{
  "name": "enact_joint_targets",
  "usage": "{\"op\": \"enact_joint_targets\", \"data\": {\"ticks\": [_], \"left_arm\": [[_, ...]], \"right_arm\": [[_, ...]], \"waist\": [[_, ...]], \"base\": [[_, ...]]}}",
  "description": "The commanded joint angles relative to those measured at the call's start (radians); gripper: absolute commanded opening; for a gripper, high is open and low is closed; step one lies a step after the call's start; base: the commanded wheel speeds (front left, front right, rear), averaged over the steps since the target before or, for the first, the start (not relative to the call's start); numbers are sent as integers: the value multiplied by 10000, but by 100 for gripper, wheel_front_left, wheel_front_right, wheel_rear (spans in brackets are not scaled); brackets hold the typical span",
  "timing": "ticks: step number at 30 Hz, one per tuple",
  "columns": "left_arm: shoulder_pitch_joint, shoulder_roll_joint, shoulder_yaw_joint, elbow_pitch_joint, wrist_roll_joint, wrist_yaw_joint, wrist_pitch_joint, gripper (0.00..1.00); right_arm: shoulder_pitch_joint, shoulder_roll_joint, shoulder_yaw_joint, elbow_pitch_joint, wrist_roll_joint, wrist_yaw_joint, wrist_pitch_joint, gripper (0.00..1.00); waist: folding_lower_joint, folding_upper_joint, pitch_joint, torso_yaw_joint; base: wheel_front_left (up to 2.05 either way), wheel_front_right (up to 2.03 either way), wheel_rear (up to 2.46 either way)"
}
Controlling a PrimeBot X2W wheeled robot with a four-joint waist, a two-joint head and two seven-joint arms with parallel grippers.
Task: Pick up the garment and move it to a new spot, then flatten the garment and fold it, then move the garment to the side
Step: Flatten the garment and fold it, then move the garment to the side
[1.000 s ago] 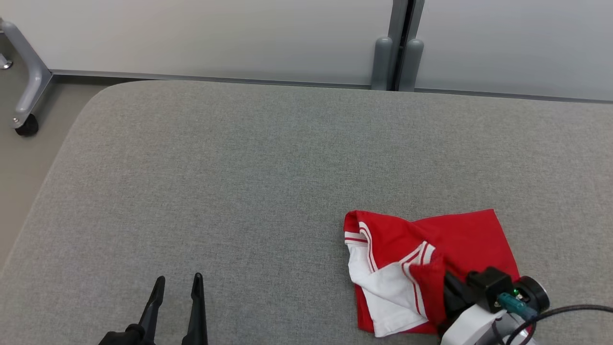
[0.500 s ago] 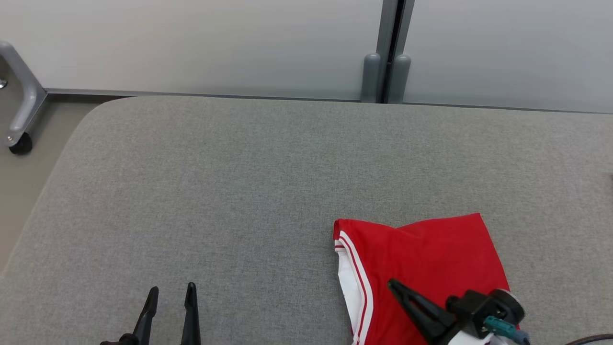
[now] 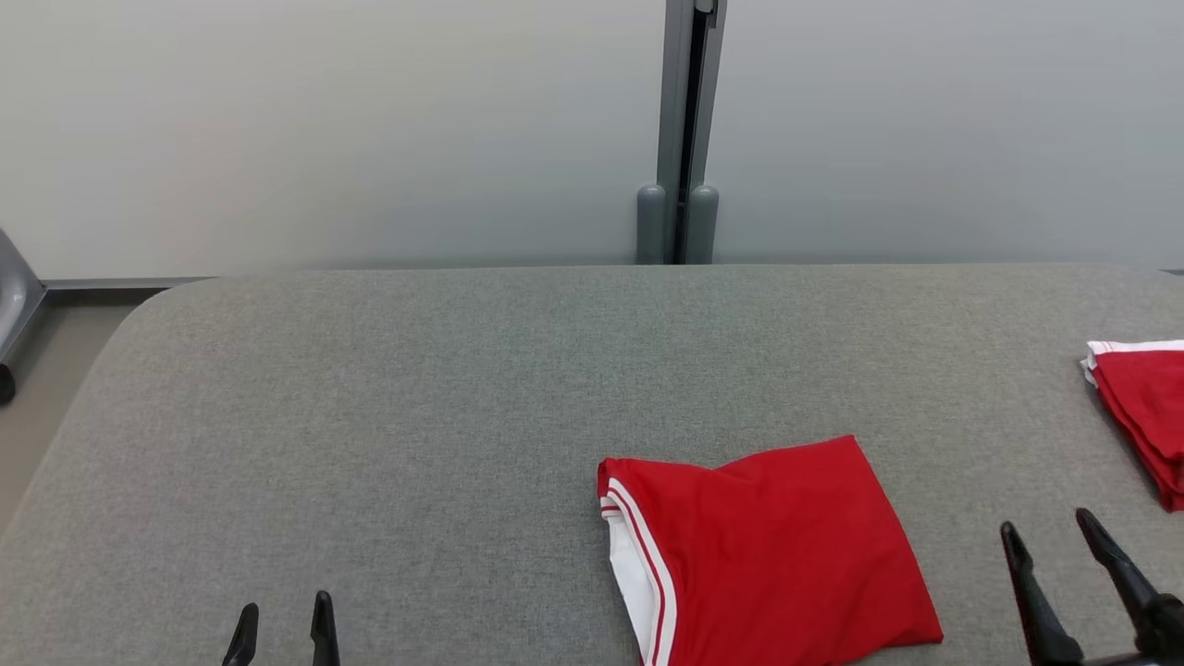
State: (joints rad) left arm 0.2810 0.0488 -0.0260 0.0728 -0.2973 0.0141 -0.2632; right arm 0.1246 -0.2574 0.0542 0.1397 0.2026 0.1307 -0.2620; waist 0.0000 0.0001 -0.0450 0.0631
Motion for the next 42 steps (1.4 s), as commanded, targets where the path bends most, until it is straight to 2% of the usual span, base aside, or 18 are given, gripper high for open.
{"op": "enact_joint_targets", "data": {"ticks": [1, 4, 9, 15, 18, 20, 24, 27, 32, 39, 40, 41, 42], "left_arm": [[63, 37, 68, -36, 80, -41, -15, 100], [164, 35, 77, 1, 41, -46, -15, 100], [158, 37, 3, 47, -18, -81, -15, 100], [96, 37, -22, -31, 1, -101, -15, 100], [-25, 37, -70, -96, 20, -115, -15, 100], [-136, 35, -138, -110, 51, -134, -15, 100], [-542, 37, -297, -56, 100, -244, -15, 100], [-817, 40, -387, 17, 76, -257, -15, 100], [-1137, 35, -516, 58, -51, -181, -15, 100], [-1227, 35, -636, -8, -124, -83, -15, 100], [-1244, 37, -642, -37, -131, -60, -15, 100], [-1281, 35, -638, -77, -152, -49, -15, 100], [-1326, 36, -647, -108, -184, -38, -15, 100]], "right_arm": [[179, 124, -293, -118, -114, 1, -41, 100], [669, 428, -927, -102, -311, 1, -32, 100], [1016, 773, -1278, 181, -374, 1, -31, 100], [805, 977, -1258, 277, -130, 1, -31, 100], [244, 763, -817, 662, 407, 1, -28, 100], [-368, 471, -258, 959, 895, 1, 473, 100], [-1718, -423, 1145, 1501, 1840, 1, 2531, 100], [-2487, -856, 1890, 1949, 2400, 1, 3729, 100], [-3392, -1151, 2425, 2873, 2942, -1, 4775, 100], [-4037, -897, 2835, 3923, 3567, 1, 5509, 100], [-4098, -825, 3035, 3869, 3840, -1, 5586, 46], [-4180, -838, 3136, 3839, 4128, 1, 5661, 0], [-4261, -904, 3362, 3748, 4417, 4, 5827, 0]], "waist": [[0, -1, -84, -77], [0, -1, -138, -88], [0, -1, -119, -66], [0, -1, 39, -45], [0, -1, 245, -52], [0, -1, 420, -38], [0, -1, 955, 130], [0, -1, 1262, 371], [0, -1, 1579, 764], [0, -1, 1852, 926], [0, -1, 1898, 877], [0, -1, 1956, 801], [0, -1, 2034, 704]], "base": [[0, 0, 0], [0, 0, 0], [0, 0, 0], [0, 0, 0], [0, 0, 0], [0, 0, 0], [0, 0, 0], [0, 0, 0], [0, 0, 0], [0, 0, 0], [0, 0, 0], [0, 0, 0], [0, 0, 0]]}}
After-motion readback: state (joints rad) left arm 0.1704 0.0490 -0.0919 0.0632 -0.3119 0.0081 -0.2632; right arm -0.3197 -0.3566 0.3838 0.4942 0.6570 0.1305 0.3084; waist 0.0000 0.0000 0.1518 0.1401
